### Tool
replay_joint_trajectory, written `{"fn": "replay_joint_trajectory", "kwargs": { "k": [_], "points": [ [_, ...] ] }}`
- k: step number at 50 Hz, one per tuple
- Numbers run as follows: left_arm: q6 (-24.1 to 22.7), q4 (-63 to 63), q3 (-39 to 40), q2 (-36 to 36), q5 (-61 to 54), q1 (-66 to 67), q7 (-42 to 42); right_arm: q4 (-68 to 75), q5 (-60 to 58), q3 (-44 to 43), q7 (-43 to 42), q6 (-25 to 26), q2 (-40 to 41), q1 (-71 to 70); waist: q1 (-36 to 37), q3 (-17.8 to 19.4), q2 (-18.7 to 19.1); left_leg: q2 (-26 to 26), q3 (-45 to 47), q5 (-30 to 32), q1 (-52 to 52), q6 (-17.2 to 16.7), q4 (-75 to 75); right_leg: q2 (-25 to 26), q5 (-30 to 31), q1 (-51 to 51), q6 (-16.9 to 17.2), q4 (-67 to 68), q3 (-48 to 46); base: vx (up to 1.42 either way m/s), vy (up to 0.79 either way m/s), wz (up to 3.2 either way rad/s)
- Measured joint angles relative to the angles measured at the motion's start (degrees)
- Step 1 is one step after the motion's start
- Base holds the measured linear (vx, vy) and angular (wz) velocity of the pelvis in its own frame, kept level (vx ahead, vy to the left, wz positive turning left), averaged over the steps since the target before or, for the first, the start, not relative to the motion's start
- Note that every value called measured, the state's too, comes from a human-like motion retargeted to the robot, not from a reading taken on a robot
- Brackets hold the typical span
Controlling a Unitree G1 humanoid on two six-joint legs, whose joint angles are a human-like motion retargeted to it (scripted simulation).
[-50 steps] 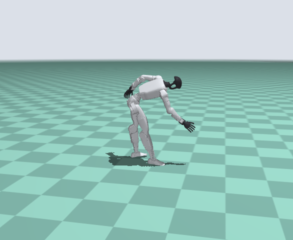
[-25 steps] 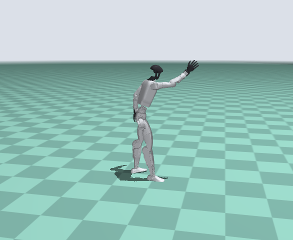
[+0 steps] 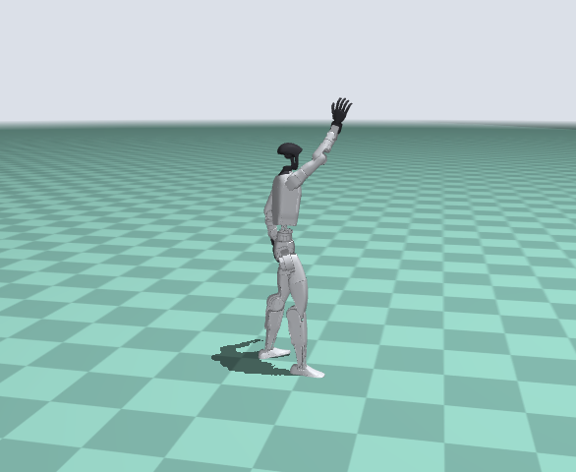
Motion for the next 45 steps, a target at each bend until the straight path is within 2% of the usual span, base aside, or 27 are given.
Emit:
{"fn": "replay_joint_trajectory", "kwargs": {
  "k": [9,13,17,22,28,35,40,42,45],
  "points": [
    [-0.43,-1.09,0.71,-0.7,-0.25,-0.6,-1.07,0.26,-3.52,0.84,1.51,0.46,-0.59,1.03,-0.02,0.77,-0.03,0.11,0.68,0.94,-2.35,-0.03,-0.34,1.09,1.53,-2.03,0.0,-1.84,-0.06,-0.01,-0.01,-0.05],
    [-0.8,-2.87,0.7,-1.44,0.57,0.95,-1.64,0.29,-3.91,-0.51,2.08,0.42,0.18,3.04,1.81,-1.15,-0.69,0.13,3.54,1.93,-6.72,-0.07,-0.97,2.49,3.43,-7.35,0.0,-3.65,2.24,-0.03,-0.08,-0.59],
    [-0.83,-3.66,0.91,-1.84,0.82,0.02,-2.09,-0.01,-4.98,-2.6,2.2,0.18,0.63,6.36,2.24,0.93,-0.44,0.48,4.03,2.9,-9.47,-0.07,-0.97,3.38,4.1,-9.94,0.0,-4.41,2.06,-0.07,-0.12,-0.09],
    [-1.25,-4.44,1.27,-3.01,0.15,-2.22,-2.86,-0.61,-9.19,-4.69,2.82,0.5,1.23,11.3,3.07,5.61,1.3,0.19,3.67,5.28,-13.12,-0.07,-2.35,3.84,5.39,-13.29,0.0,-5.8,1.09,-0.11,-0.12,0.12],
    [-2.07,-8.28,1.23,-5.31,-1.82,-2.79,-4.73,-2.46,-13.36,-8.46,3.05,1.8,1.84,20.08,3.78,13.92,6.28,-2.47,1.82,9.42,-17.6,-0.07,-5.32,1.79,7.74,-17.7,0.0,-7.04,-0.54,-0.12,-0.05,0.4],
    [-2.25,-14.53,-0.62,-7.49,-2.66,2.3,-6.76,-3.51,-12.4,-16.18,-0.84,2.35,1.91,36.86,3.3,22.9,13.54,-6.18,-0.3,13.0,-26.07,-0.07,-5.33,-2.25,10.8,-25.33,0.0,-7.04,-2.24,-0.1,-0.01,0.54],
    [-1.65,-16.16,-4.47,-6.97,-0.75,8.57,-8.11,0.04,-11.93,-23.16,-3.03,2.93,3.9,48.99,2.84,24.91,18.48,-6.36,-1.75,15.14,-34.07,-0.07,-5.33,-2.95,11.97,-32.66,0.0,-7.04,-3.67,-0.04,-0.11,0.59],
    [-1.1,-15.93,-6.36,-6.39,-0.46,10.55,-8.9,1.74,-12.24,-24.77,-2.86,3.19,4.24,53.39,1.21,25.9,22.34,-5.85,-4.52,15.49,-34.48,-0.07,-5.33,-3.17,11.39,-31.85,0.0,-7.04,-6.11,0.02,-0.15,0.88],
    [-0.96,-16.28,-8.56,-5.54,-1.39,13.11,-9.93,3.38,-12.88,-25.69,-2.52,3.21,4.62,56.22,1.22,25.9,25.48,-5.12,-6.11,16.27,-39.7,-0.06,-5.33,-3.34,11.47,-36.25,0.0,-7.04,-6.9,0.03,-0.14,0.7]
  ]
}}
